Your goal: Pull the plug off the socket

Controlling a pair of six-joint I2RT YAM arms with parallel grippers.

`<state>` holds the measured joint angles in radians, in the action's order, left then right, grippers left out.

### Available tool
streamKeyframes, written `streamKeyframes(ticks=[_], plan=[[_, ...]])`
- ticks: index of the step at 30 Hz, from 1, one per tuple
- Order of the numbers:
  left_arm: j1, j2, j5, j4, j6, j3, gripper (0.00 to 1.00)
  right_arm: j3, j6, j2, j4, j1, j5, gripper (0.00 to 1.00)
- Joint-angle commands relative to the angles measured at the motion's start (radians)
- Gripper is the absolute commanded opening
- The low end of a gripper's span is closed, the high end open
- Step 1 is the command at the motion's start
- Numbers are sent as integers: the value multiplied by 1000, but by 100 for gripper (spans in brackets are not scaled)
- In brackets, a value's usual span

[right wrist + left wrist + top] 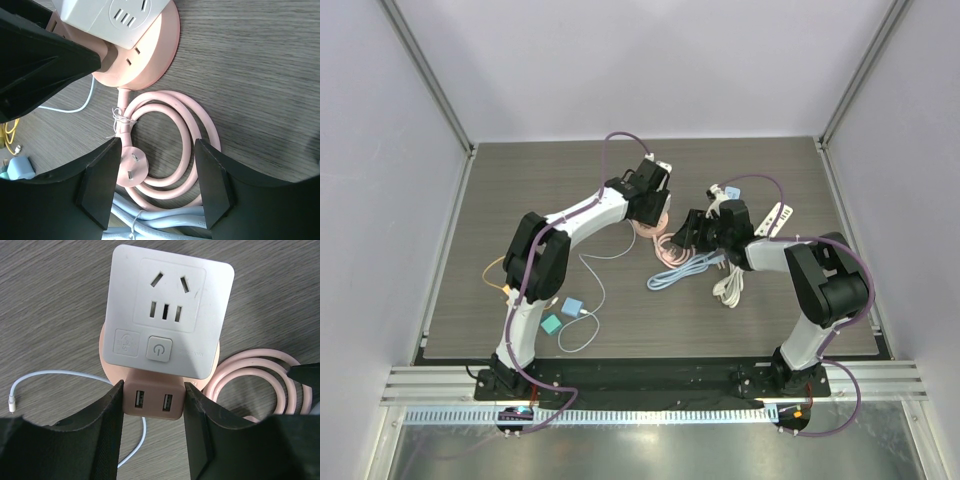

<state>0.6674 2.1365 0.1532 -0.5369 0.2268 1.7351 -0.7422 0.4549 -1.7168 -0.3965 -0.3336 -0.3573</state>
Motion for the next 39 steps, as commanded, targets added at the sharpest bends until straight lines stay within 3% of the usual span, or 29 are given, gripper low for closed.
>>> streamKeyframes(ticks=[1,5,14,24,31,39], plan=[[8,-33,-29,-8,6,11,8,-32,25,10,-61,11,-43,66],[14,-55,-44,-11,23,7,0,-66,36,0,-41,11,-42,66],[41,-101,-73,-11,45,1,0,-198,56,-90,38,11,-75,66],[54,-115,-115,6,80,-25,0,-175,45,-153,16,10,-68,59],[52,-116,-122,12,92,-31,0,-169,-33,-141,111,-33,29,57],[54,-130,-118,57,106,-45,0,-299,-122,-237,366,-134,289,57]])
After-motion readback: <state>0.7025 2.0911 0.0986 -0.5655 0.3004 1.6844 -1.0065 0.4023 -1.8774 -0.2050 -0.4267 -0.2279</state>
